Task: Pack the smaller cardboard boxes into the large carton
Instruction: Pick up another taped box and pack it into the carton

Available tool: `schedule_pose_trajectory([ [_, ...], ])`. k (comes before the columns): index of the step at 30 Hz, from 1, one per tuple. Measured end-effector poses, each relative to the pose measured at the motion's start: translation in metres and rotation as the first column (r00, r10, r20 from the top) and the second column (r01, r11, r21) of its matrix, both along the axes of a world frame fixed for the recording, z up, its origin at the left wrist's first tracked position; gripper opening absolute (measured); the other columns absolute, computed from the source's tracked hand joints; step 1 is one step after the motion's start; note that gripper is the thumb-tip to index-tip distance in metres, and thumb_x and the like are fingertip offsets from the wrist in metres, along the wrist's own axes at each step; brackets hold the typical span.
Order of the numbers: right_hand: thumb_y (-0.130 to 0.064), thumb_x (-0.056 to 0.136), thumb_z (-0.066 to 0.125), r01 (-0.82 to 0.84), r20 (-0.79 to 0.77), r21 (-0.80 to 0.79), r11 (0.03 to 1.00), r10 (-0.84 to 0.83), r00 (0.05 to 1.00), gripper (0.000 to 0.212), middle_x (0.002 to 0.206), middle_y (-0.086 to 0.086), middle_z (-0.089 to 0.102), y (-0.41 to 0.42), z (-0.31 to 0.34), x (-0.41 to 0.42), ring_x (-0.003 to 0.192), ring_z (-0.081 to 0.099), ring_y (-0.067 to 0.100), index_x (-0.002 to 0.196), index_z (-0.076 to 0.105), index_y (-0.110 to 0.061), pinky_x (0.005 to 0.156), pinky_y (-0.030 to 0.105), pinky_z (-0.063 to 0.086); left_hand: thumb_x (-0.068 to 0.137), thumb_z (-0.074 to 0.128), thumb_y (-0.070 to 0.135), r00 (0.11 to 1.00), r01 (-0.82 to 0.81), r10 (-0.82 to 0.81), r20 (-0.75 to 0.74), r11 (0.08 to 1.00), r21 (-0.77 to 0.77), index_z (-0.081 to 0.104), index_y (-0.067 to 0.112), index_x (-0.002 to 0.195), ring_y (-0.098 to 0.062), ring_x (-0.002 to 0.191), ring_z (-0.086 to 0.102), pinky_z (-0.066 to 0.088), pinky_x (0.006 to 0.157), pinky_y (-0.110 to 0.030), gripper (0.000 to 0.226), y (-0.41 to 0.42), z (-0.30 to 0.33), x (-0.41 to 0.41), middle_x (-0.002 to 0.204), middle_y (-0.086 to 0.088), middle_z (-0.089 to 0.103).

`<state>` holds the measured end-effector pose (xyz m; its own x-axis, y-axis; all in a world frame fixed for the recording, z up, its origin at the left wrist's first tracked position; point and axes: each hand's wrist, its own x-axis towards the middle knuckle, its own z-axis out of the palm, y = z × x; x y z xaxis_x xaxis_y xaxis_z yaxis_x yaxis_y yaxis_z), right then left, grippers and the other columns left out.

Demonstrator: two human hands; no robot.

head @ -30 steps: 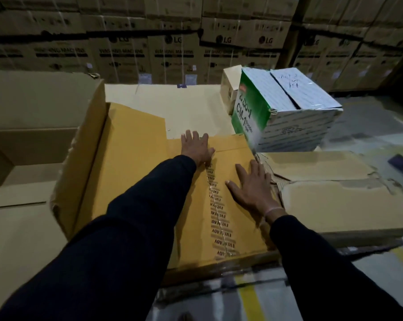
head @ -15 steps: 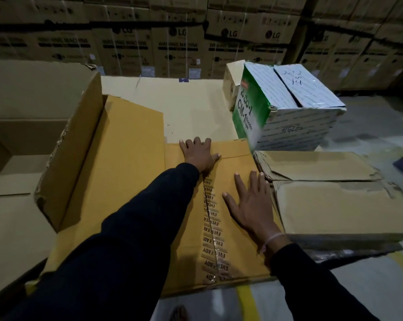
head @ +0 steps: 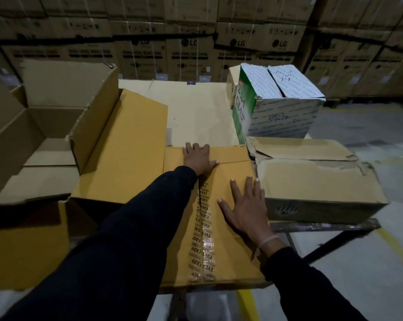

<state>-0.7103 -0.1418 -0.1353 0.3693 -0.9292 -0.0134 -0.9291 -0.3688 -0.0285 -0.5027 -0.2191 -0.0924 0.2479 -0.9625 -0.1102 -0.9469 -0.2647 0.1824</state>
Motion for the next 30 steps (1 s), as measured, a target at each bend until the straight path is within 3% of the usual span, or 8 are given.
schedule_pose_trajectory([
  [3, -0.081, 0.095, 0.008, -0.028, -0.012, 0.011, 1.0, 0.028, 1.0, 0.09, 0.172, 0.024, -0.006, 0.007, 0.001, -0.011, 0.158, -0.009, 0.044, 0.168, 0.006, -0.028, 0.128, 0.056, -0.001, 0.1, 0.05, 0.057, 0.997, 0.038, -0.038, -0.072, 0.999, -0.007, 0.004, 0.017, 0.163, -0.046, 0.154, -0.007, 0.003, 0.125, -0.057, 0.088, 0.034, -0.001, -0.016, 0.168, -0.025, -0.004],
  [5, -0.081, 0.096, 0.01, -0.052, -0.006, 0.043, 0.998, 0.052, 0.999, 0.09, 0.172, 0.023, -0.008, 0.006, 0.006, -0.016, 0.158, -0.01, 0.044, 0.168, 0.006, -0.029, 0.128, 0.056, -0.002, 0.101, 0.052, 0.053, 0.993, 0.056, -0.056, -0.101, 0.998, -0.001, -0.001, 0.019, 0.164, -0.043, 0.155, -0.008, 0.002, 0.126, -0.055, 0.089, 0.062, -0.005, -0.03, 0.169, -0.021, -0.008],
  [10, -0.076, 0.1, 0.021, -0.072, -0.017, 0.155, 0.985, 0.076, 0.997, 0.086, 0.172, 0.022, -0.012, 0.009, 0.024, -0.019, 0.158, -0.014, 0.043, 0.168, 0.003, -0.028, 0.129, 0.056, -0.003, 0.102, 0.057, 0.039, 0.983, 0.078, -0.086, -0.159, 0.995, -0.054, 0.017, 0.017, 0.162, -0.036, 0.156, 0.005, 0.012, 0.127, -0.051, 0.075, 0.152, -0.011, -0.059, 0.168, -0.017, 0.011],
  [14, -0.071, 0.101, 0.036, -0.049, 0.051, 0.223, 0.974, 0.039, 0.998, 0.088, 0.172, 0.021, -0.012, 0.027, 0.034, -0.03, 0.157, -0.011, 0.046, 0.168, 0.005, -0.025, 0.129, 0.055, 0.002, 0.102, 0.058, 0.037, 0.986, -0.022, 0.004, -0.169, 0.995, -0.102, 0.018, 0.021, 0.162, -0.03, 0.157, 0.009, 0.018, 0.127, -0.048, 0.074, 0.227, -0.012, -0.062, 0.168, -0.013, 0.014],
  [20, -0.068, 0.097, 0.052, -0.044, 0.224, 0.27, 0.962, -0.018, 0.974, 0.088, 0.168, 0.017, -0.001, 0.05, 0.026, -0.059, 0.151, 0.021, 0.047, 0.164, 0.017, -0.024, 0.118, 0.057, 0.036, 0.097, 0.064, 0.041, 0.944, -0.308, 0.268, -0.193, 0.926, -0.22, 0.039, 0.012, 0.151, -0.032, 0.144, 0.032, 0.037, 0.117, -0.042, 0.066, 0.305, -0.023, -0.036, 0.157, -0.016, 0.029],
  [24, -0.068, 0.095, 0.056, -0.034, 0.307, 0.266, 0.963, -0.051, 0.95, 0.084, 0.158, 0.02, 0.018, 0.057, 0.018, -0.068, 0.138, 0.041, 0.047, 0.162, 0.024, -0.028, 0.11, 0.054, 0.044, 0.095, 0.064, 0.052, 0.867, -0.473, 0.438, -0.235, 0.873, -0.119, 0.031, 0.017, 0.155, -0.039, 0.155, 0.01, 0.023, 0.123, -0.051, 0.077, 0.309, -0.032, -0.026, 0.168, -0.02, 0.009],
  [28, -0.071, 0.09, 0.061, 0.003, 0.359, 0.291, 0.957, -0.112, 0.927, 0.091, 0.149, 0.021, 0.031, 0.064, 0.019, -0.064, 0.133, 0.047, 0.046, 0.162, 0.025, -0.031, 0.106, 0.051, 0.047, 0.088, 0.069, 0.058, 0.801, -0.545, 0.504, -0.323, 0.837, -0.045, 0.035, 0.023, 0.148, -0.043, 0.138, 0.039, 0.039, 0.109, -0.053, 0.077, 0.299, -0.026, -0.02, 0.151, -0.02, 0.033],
  [30, -0.072, 0.087, 0.066, 0.006, 0.369, 0.312, 0.95, -0.127, 0.921, 0.094, 0.146, 0.02, 0.034, 0.066, 0.021, -0.066, 0.131, 0.048, 0.045, 0.162, 0.027, -0.032, 0.105, 0.05, 0.047, 0.085, 0.071, 0.061, 0.796, -0.551, 0.516, -0.318, 0.834, -0.025, 0.034, 0.026, 0.144, -0.043, 0.133, 0.042, 0.041, 0.106, -0.055, 0.078, 0.298, -0.025, -0.021, 0.144, -0.019, 0.037],
])
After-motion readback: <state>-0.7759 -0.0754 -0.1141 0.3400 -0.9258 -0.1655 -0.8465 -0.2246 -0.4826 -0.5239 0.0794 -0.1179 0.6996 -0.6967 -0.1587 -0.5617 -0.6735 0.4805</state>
